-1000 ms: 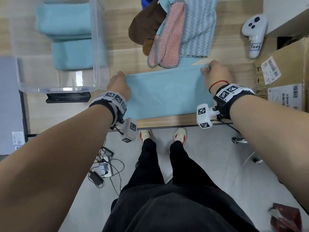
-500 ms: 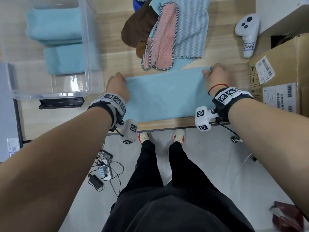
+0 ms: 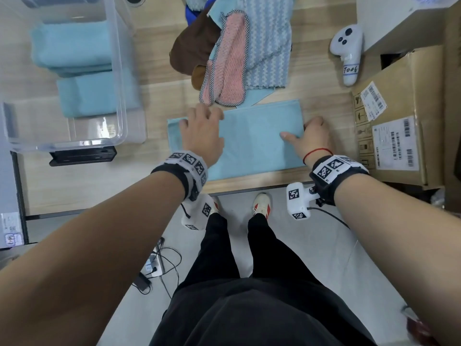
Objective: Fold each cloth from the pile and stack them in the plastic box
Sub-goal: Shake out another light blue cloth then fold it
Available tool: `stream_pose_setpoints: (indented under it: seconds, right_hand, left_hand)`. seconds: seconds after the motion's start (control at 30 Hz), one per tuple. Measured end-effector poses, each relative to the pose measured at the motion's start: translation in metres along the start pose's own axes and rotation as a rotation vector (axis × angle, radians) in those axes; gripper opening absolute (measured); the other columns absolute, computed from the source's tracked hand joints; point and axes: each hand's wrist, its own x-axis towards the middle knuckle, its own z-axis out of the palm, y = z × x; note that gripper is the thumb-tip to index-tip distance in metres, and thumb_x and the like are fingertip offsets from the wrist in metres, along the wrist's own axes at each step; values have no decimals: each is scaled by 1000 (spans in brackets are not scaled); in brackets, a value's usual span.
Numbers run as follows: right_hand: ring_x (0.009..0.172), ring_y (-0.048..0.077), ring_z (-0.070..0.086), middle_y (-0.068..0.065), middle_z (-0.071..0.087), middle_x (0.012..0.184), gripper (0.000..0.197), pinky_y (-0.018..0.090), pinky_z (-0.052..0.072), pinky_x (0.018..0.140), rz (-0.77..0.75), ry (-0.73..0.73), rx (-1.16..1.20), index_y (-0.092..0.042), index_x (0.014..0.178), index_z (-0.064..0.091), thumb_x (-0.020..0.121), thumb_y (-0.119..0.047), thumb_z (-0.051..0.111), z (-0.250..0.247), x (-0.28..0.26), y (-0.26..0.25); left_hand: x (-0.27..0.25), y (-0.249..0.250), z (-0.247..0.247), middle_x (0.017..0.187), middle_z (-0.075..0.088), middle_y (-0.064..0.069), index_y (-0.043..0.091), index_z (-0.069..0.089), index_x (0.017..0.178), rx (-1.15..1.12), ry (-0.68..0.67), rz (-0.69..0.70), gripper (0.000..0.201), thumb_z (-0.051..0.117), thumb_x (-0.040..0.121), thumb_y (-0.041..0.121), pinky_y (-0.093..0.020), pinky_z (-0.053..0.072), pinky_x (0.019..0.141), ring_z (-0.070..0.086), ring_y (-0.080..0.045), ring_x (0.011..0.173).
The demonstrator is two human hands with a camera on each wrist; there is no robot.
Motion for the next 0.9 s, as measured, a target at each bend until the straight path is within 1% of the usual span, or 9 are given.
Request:
stream_pose_setpoints:
  seconds: [0.13, 0.2, 0.3, 0.4, 0.47, 0.57, 0.7, 0.8, 0.9]
  right_hand:
    - [106, 33, 58, 15, 58, 119, 68, 39, 50, 86, -16, -55, -29, -5, 114, 55, 72, -54, 76, 3, -9, 7]
    - [101, 31, 61, 13, 62, 114, 56, 36, 51, 83, -46, -109, -35, -7, 107, 62, 75, -52, 74, 4, -11, 7]
    - [97, 30, 62, 12, 66, 108, 38, 28, 45, 74, -71, -138, 69, -6, 105, 62, 83, -36, 69, 3, -16, 6]
    - [97, 26, 63, 9, 63, 111, 51, 33, 50, 81, 1, -224, 407, -5, 118, 50, 80, -27, 75, 3, -21, 11]
    - [97, 22, 65, 6, 65, 111, 62, 39, 53, 90, 49, -272, 519, -7, 118, 51, 71, -30, 83, 2, -24, 16]
    - [97, 22, 68, 4, 68, 107, 46, 43, 54, 92, 53, -312, 614, -8, 109, 60, 74, -26, 83, -2, -29, 18]
    - [96, 27, 70, 10, 71, 107, 37, 50, 55, 90, 5, -404, 741, -2, 111, 63, 78, -14, 76, -14, -40, 4]
    - [95, 27, 70, 10, 72, 104, 40, 49, 55, 90, -65, -465, 758, -3, 106, 63, 71, -20, 73, -23, -53, -24]
    - [87, 29, 70, 13, 72, 97, 32, 43, 57, 82, -146, -491, 715, -8, 90, 63, 65, -27, 68, -23, -67, -57]
  left_hand:
    - [-14, 22, 18, 124, 41, -3, 32, 49, 127, -6, -255, 241, 57, 74, 76, 39, -40, 37, 88, 41, -25, 114]
    - [-22, 25, 27, 127, 37, -2, 35, 45, 131, 27, -315, 230, 67, 77, 73, 39, -38, 39, 88, 39, -24, 115]
    - [-28, 27, 32, 129, 34, -3, 37, 39, 134, 71, -294, 220, 74, 79, 72, 37, -38, 40, 87, 38, -24, 115]
    - [-33, 30, 33, 130, 30, -4, 44, 27, 142, 169, -297, 240, 83, 75, 75, 38, -39, 41, 88, 36, -26, 115]
    - [-37, 33, 35, 131, 27, -5, 47, 18, 145, 226, -306, 246, 87, 72, 77, 41, -40, 41, 87, 35, -27, 115]
    - [-39, 35, 32, 132, 26, -6, 47, 12, 146, 272, -343, 251, 93, 73, 77, 43, -40, 42, 86, 34, -28, 116]
    - [-38, 31, 20, 133, 32, -5, 40, 27, 146, 139, -364, 226, 80, 71, 79, 30, -39, 40, 89, 37, -27, 119]
    - [-39, 10, 10, 126, 44, -4, 30, 47, 132, -115, -292, 79, 57, 61, 79, 13, -40, 42, 88, 45, -25, 115]
    - [-47, -24, 4, 110, 57, -3, 21, 60, 113, -297, -260, -106, 33, 57, 81, 13, -35, 46, 84, 56, -23, 99]
